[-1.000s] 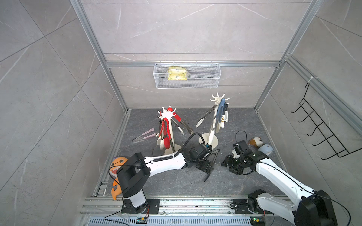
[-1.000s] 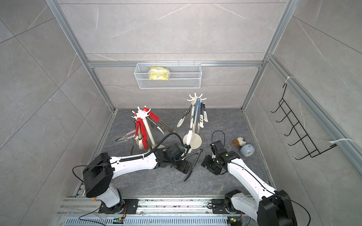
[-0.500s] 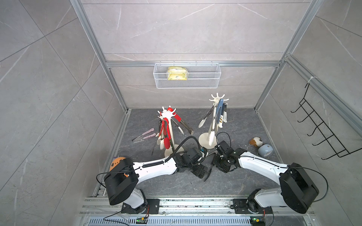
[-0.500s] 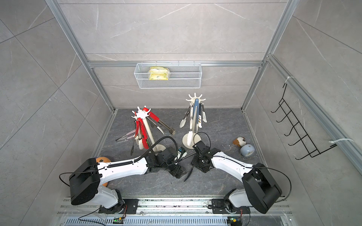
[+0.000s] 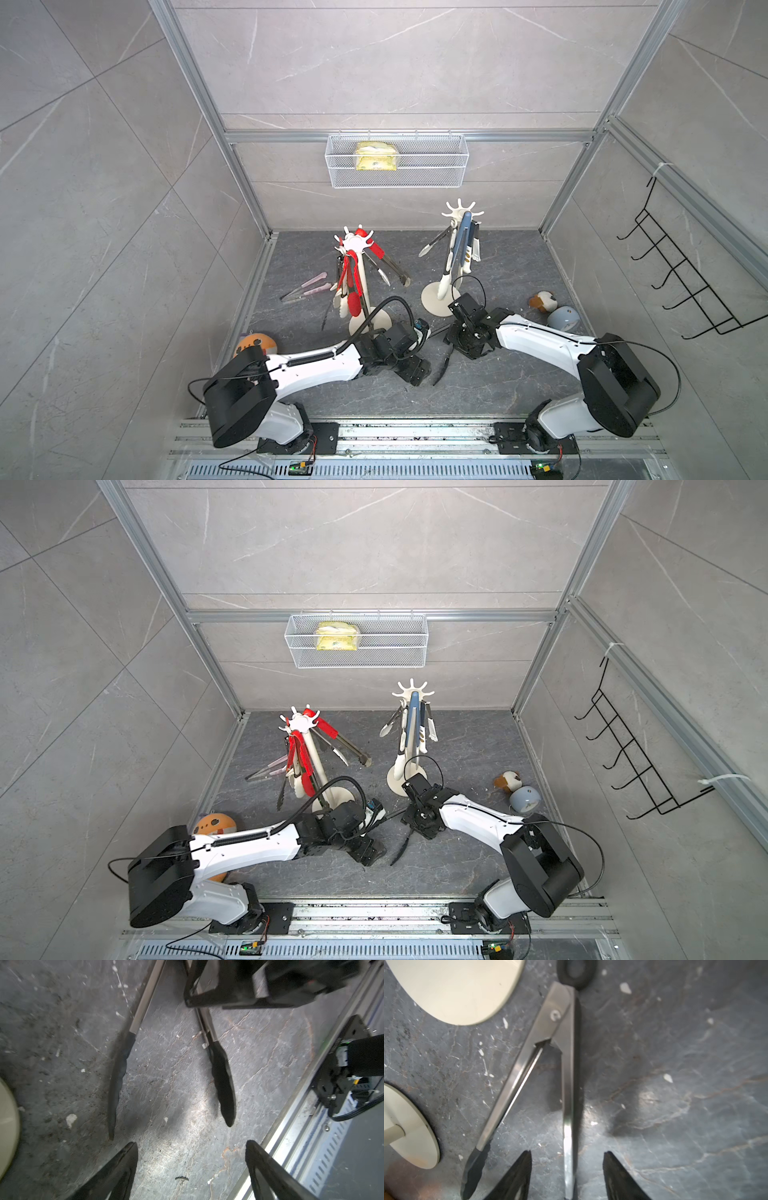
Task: Hang food tongs on kitchen utensil racks
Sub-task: Pick up the food tongs from the center of the board.
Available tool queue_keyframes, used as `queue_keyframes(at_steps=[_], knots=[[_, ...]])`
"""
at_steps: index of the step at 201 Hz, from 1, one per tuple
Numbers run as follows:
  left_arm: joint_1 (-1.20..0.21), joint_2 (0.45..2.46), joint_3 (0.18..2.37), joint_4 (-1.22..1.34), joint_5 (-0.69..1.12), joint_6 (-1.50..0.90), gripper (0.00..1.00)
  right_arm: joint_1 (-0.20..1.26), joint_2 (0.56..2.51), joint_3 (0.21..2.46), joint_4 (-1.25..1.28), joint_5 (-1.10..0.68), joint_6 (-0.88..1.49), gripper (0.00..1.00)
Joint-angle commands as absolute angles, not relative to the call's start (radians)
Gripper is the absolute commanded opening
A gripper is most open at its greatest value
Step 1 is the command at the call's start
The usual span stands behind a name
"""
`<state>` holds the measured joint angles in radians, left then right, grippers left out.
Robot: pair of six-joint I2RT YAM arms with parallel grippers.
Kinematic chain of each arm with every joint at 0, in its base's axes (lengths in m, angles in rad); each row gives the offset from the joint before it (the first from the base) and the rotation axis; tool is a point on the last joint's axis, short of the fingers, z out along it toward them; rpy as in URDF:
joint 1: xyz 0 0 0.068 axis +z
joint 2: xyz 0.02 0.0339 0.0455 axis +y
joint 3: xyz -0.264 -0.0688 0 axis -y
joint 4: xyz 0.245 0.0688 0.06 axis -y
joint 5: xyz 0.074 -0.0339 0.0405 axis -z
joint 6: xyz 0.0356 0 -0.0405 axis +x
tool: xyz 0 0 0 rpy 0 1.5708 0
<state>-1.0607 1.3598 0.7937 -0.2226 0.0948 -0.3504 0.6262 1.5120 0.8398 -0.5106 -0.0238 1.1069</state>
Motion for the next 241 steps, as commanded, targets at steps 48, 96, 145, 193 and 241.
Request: queue_keyframes(at_steps=[48,96,145,193,241], knots=[[-1.074,1.151,0.8,-0.298,0.031,-0.326,0.84,0.666,1.582,0.877,-0.594,0.06,1.127,0.41],[-1.095,1.06,0.83,-0.342,0.005,-0.322,0.84,0.67,1.6,0.879,-0.62,0.109,1.103,0.23],[-1.097,0.983,0.86,-0.395,-0.039,-0.303,0.85,0.67,1.538,0.864,-0.713,0.206,1.062,0.11],[-1.097,0.972,0.892,-0.408,-0.063,-0.284,0.85,0.659,1.482,0.863,-0.785,0.31,1.03,0.04],[-1.097,0.972,0.932,-0.416,-0.079,-0.266,0.86,0.542,1.396,0.861,-0.829,0.342,0.956,0.0]])
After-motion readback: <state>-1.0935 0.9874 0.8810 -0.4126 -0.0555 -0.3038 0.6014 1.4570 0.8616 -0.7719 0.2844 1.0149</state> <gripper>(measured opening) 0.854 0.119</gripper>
